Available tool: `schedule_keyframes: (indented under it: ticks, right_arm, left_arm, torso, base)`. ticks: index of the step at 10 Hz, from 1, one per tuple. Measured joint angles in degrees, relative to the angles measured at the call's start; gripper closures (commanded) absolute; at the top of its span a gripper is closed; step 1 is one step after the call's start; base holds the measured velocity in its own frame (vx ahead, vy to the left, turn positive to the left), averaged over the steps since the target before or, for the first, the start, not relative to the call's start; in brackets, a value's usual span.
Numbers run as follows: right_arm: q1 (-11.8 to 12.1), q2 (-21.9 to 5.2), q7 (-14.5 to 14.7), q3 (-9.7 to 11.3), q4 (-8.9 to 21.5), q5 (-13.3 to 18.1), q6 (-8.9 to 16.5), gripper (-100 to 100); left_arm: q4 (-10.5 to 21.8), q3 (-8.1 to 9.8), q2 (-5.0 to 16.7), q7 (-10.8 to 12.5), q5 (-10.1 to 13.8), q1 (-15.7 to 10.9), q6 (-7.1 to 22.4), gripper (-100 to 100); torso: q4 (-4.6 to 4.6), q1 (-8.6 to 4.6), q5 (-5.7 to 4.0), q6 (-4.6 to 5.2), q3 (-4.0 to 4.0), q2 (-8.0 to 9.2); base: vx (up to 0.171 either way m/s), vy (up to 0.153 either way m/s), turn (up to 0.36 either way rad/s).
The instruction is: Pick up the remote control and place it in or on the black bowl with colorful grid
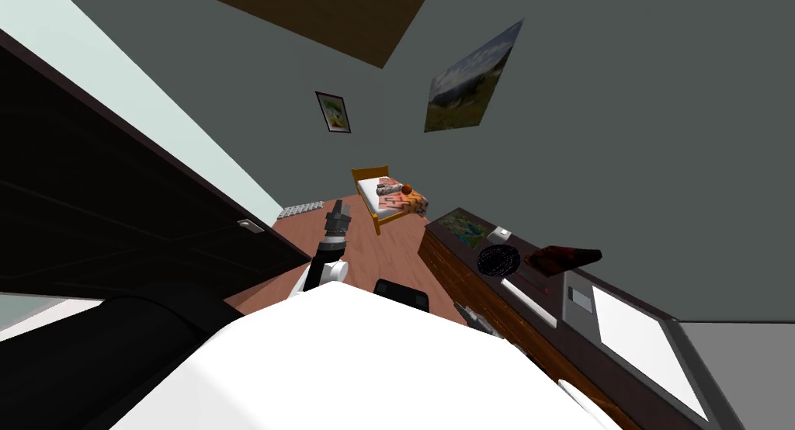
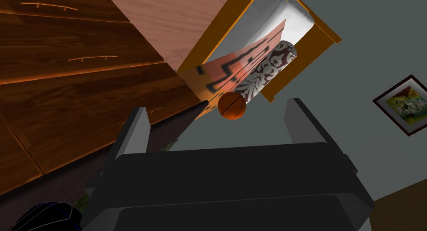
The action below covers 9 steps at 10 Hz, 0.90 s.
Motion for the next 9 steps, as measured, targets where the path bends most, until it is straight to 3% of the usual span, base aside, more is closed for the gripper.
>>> schedule_keyframes:
  ticks: [6,9]
  right_arm:
    - [-0.3,-4.5,1.1,3.2,6.1,1.7,1.7,-100]
    - [-0.5,-6.9,3.3,4.6,12.3,2.5,1.0,-100]
  left_arm:
    - [0.0,0.00,0.0,0.0,0.0,0.0,0.0,0]
    - [0.0,0.00,0.0,0.0,0.0,0.0,0.0,0]
  torso:
    - [0.02,0.04,0.00,0.03,0.05,0.10]
    - [0.00,-0.12,-0.01,-0.01,-0.01,-0.03]
  base:
    - [0.068,-0.028,0.131]
    - [0.099,-0.066,0.188]
